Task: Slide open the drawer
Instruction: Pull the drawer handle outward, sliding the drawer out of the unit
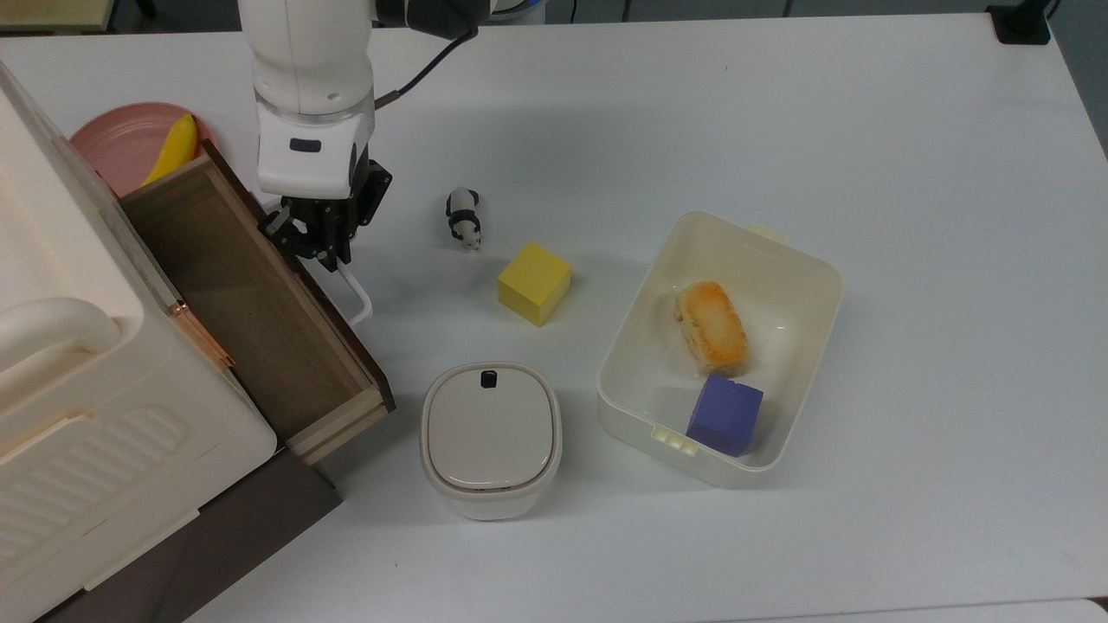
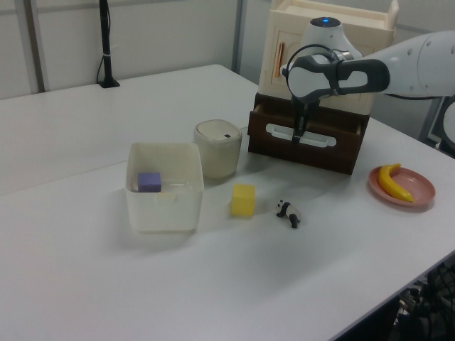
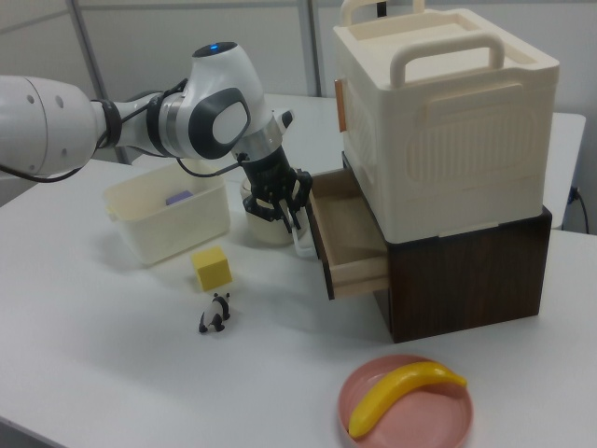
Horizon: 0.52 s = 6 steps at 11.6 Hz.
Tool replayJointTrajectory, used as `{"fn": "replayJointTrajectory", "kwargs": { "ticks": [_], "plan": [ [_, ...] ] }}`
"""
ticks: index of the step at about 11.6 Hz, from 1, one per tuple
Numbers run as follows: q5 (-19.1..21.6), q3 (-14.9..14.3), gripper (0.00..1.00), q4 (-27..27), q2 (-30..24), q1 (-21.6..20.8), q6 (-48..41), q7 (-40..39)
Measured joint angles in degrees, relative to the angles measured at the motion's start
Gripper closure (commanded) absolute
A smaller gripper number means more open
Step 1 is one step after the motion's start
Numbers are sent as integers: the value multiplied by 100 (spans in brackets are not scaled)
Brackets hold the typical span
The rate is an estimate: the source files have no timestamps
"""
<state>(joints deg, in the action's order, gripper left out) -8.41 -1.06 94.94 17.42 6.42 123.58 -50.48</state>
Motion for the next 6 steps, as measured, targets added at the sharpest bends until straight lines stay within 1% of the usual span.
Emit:
{"fn": "replayJointTrajectory", "kwargs": {
  "ticks": [6],
  "plan": [
    [-13, 2, 100, 23, -16, -46, -11, 18]
  ]
}}
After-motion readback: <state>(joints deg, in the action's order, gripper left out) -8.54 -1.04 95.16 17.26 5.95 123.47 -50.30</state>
